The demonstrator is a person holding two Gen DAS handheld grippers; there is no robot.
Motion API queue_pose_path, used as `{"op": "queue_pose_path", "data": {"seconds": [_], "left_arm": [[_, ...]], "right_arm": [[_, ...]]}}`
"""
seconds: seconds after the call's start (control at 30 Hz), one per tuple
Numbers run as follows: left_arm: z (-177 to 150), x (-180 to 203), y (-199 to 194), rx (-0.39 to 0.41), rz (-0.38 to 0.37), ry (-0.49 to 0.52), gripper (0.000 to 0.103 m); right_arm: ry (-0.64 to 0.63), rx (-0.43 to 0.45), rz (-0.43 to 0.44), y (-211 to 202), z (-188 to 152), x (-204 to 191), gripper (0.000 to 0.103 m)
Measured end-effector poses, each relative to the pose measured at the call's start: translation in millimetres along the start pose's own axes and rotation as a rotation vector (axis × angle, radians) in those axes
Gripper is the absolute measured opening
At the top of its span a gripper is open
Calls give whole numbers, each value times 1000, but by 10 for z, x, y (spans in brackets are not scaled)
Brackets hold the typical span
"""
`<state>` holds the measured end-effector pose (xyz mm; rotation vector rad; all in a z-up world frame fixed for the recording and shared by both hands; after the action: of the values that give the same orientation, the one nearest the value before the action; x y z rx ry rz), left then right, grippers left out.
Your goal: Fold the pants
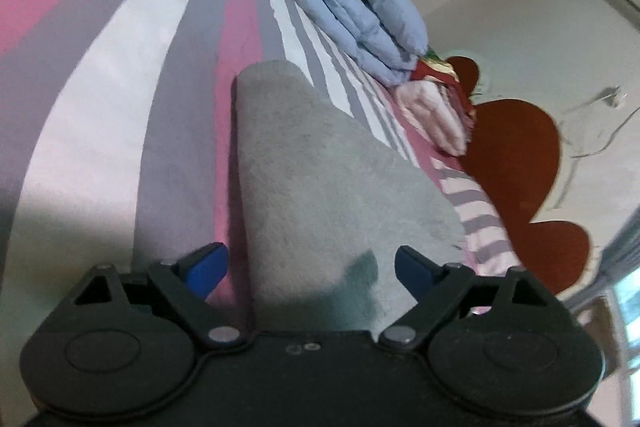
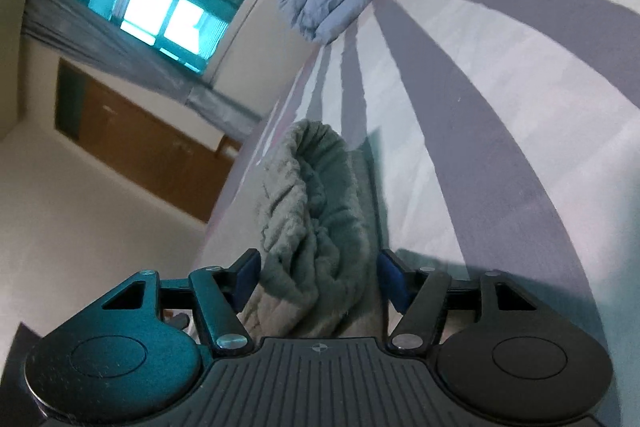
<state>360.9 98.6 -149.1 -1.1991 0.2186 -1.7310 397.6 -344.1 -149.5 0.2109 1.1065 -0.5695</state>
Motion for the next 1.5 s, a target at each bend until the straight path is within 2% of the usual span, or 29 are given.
{"op": "queue_pose_path", "data": {"seconds": [0.07, 0.13, 0.33, 0.57, 0.67, 0.73, 0.83, 0.97, 1.07, 1.2, 1.3, 1.5], "left_arm": [[52, -86, 57, -24, -27, -32, 76], [99, -157, 108, -27, -19, -48, 60], [142, -210, 187, -39, -60, -81, 58], [186, -175, 296, -88, -151, -117, 55], [163, -61, 416, -96, -180, -119, 46], [131, -39, 458, -94, -206, -132, 35], [98, -39, 443, -85, -243, -165, 24], [82, -8, 365, -47, -282, -184, 18], [147, 46, 298, -16, -313, -190, 18], [395, 111, 194, 29, -342, -176, 17], [733, 138, 156, 71, -355, -154, 17], [1456, 63, 406, 114, -300, -128, 17]], "right_arm": [[10, -8, 19, 5, 55, 38, 67], [45, -38, 32, 39, 46, 87, 67], [66, -99, 68, 166, 16, 88, 67], [84, -146, 110, 312, 38, 108, 67], [110, -169, 148, 397, 40, 107, 67], [126, -167, 173, 396, 53, 120, 67], [125, -172, 166, 361, 58, 128, 58], [94, -176, 166, 326, 90, 80, 48], [63, -168, 202, 417, 112, -88, 45], [21, -166, 246, 537, 310, -283, 44], [-5, -162, 279, 735, 540, -383, 44], [-39, -157, 281, 1486, 1088, -357, 44]]}}
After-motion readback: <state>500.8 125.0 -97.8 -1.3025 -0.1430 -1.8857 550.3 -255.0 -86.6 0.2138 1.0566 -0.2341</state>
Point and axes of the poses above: each gripper's, at about its wrist camera, not at the fingertips, and y roughly the way its jaws point, x to its right, z to its top, the point moved 9 cm from there along y, roughly the way its jaws point, and after that the axes turned 13 degrees about z, right-handed, at the moved point
